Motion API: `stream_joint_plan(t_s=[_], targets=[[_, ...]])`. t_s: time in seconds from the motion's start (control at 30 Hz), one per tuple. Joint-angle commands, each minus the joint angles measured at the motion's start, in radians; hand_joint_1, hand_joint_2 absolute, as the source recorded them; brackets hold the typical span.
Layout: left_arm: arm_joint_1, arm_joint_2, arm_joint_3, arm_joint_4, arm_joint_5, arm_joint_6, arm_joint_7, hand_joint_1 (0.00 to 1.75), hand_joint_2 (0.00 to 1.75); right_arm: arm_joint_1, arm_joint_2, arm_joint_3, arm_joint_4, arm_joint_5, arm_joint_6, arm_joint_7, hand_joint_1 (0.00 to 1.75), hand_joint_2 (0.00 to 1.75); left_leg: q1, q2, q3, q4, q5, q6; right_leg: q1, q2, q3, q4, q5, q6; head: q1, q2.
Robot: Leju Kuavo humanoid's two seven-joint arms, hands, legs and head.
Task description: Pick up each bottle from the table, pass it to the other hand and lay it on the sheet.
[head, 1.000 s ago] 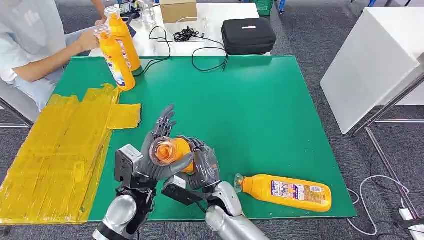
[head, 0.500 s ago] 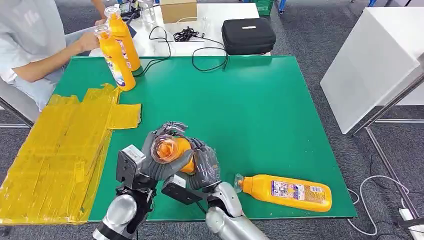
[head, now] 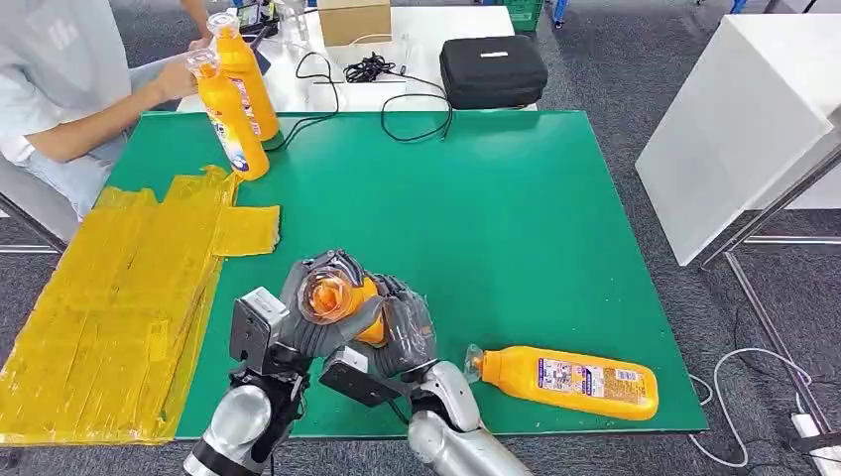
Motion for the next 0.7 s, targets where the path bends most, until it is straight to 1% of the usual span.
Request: stream_joint_plan(t_s=[0.03, 0.07, 0.13, 0.17, 0.23, 0.27, 0.3, 0.33, 0.37, 0.4, 0.43, 0.57, 0.67, 0.7], targets=[[-0.044, -0.005, -0.055, 0.042, 0.006, -0.032, -0.006, 1.75, 1.75, -0.035, -0.014, 0.082, 0.002, 0.014, 0.056, -0.002, 1.75, 1.75, 0.0, -0.001, 0.003, 0.0, -0.001, -0.001, 0.001, -0.002, 0.003, 0.0, -0.002, -0.001, 0.0, 0.0], [-0.045, -0.006, -0.054, 0.044, 0.007, -0.032, -0.006, 1.75, 1.75, -0.035, -0.015, 0.08, -0.005, 0.015, 0.056, 0.0, 1.75, 1.75, 0.001, -0.001, 0.005, 0.0, -0.002, -0.001, 0.001, -0.002, 0.005, 0.0, -0.002, -0.001, 0.0, 0.0], [-0.045, -0.006, -0.052, 0.043, 0.007, -0.032, -0.007, 1.75, 1.75, -0.033, -0.018, 0.08, -0.014, 0.016, 0.057, 0.004, 1.75, 1.75, 0.0, -0.001, 0.002, 0.0, -0.001, 0.0, 0.0, -0.002, 0.002, 0.0, -0.001, 0.0, 0.0, 0.0], [-0.045, -0.006, -0.05, 0.04, 0.008, -0.031, -0.009, 1.75, 1.75, -0.032, -0.019, 0.079, -0.021, 0.017, 0.056, 0.004, 1.75, 1.75, 0.001, -0.001, 0.003, 0.0, -0.002, -0.001, 0.001, -0.002, 0.004, 0.0, -0.002, -0.001, 0.0, 0.0], [-0.042, -0.004, -0.045, 0.034, 0.009, -0.029, -0.013, 1.75, 1.75, -0.028, -0.024, 0.081, -0.036, 0.02, 0.058, 0.007, 1.75, 1.75, 0.0, -0.001, 0.002, 0.0, -0.001, 0.0, 0.0, -0.002, 0.002, 0.0, -0.001, 0.0, 0.0, 0.0], [-0.04, -0.004, -0.04, 0.029, 0.01, -0.027, -0.014, 1.75, 1.75, -0.024, -0.027, 0.081, -0.049, 0.022, 0.058, 0.01, 1.75, 1.75, 0.001, -0.001, 0.004, 0.0, -0.002, -0.001, 0.001, -0.002, 0.004, 0.0, -0.002, -0.001, 0.0, 0.0], [-0.038, -0.003, -0.037, 0.025, 0.01, -0.026, -0.016, 1.75, 1.75, -0.02, -0.029, 0.08, -0.059, 0.024, 0.054, 0.012, 1.75, 1.75, 0.0, -0.001, 0.001, 0.0, -0.001, 0.0, 0.0, -0.001, 0.002, 0.0, -0.001, 0.0, 0.0, 0.0], [-0.036, -0.002, -0.035, 0.023, 0.01, -0.025, -0.017, 1.75, 1.75, -0.018, -0.031, 0.078, -0.066, 0.025, 0.052, 0.013, 1.75, 1.75, 0.001, -0.001, 0.004, 0.0, -0.002, -0.001, 0.001, -0.002, 0.005, 0.0, -0.002, -0.001, 0.0, 0.0], [-0.034, -0.002, -0.031, 0.018, 0.009, -0.024, -0.018, 1.75, 1.75, -0.011, -0.035, 0.073, -0.082, 0.023, 0.046, 0.014, 1.75, 1.75, 0.001, -0.001, 0.003, 0.0, -0.002, -0.001, 0.001, -0.002, 0.004, 0.0, -0.002, -0.001, 0.0, 0.0], [-0.031, 0.0, -0.024, 0.012, 0.008, -0.017, -0.024, 1.75, 1.75, -0.002, -0.04, 0.063, -0.104, 0.014, 0.035, 0.008, 0.82, 1.75, 0.0, -0.001, 0.001, 0.0, -0.001, 0.0, 0.0, -0.001, 0.002, 0.0, -0.001, 0.0, 0.0, 0.0], [-0.029, 0.002, -0.02, 0.008, 0.006, -0.015, -0.026, 1.75, 1.75, 0.005, -0.046, 0.057, -0.125, 0.01, 0.033, 0.004, 0.0, 1.75, 0.0, -0.001, 0.004, 0.0, -0.002, -0.001, 0.001, -0.002, 0.004, 0.0, -0.002, -0.001, 0.0, 0.0], [-0.017, 0.009, 0.011, -0.012, 0.006, 0.0, -0.034, 1.75, 1.75, 0.034, -0.065, 0.033, -0.2, -0.005, 0.029, -0.008, 0.0, 1.75, 0.0, -0.001, 0.002, 0.0, -0.001, 0.0, 0.0, -0.002, 0.003, 0.0, -0.001, 0.0, 0.0, 0.0], [-0.01, 0.009, 0.031, -0.022, 0.012, 0.014, -0.042, 1.75, 1.75, 0.036, -0.063, 0.015, -0.244, -0.021, 0.008, -0.015, 0.0, 1.75, 0.001, 0.0, 0.005, 0.0, -0.002, -0.001, 0.001, -0.002, 0.006, -0.001, -0.002, -0.001, 0.0, 0.0], [-0.009, 0.01, 0.036, -0.025, 0.012, 0.017, -0.044, 1.75, 1.75, 0.038, -0.065, 0.013, -0.254, -0.022, 0.014, -0.009, 0.0, 1.75, 0.0, 0.0, 0.002, 0.0, -0.001, 0.0, 0.0, -0.001, 0.003, 0.0, -0.001, -0.001, 0.0, 0.0]])
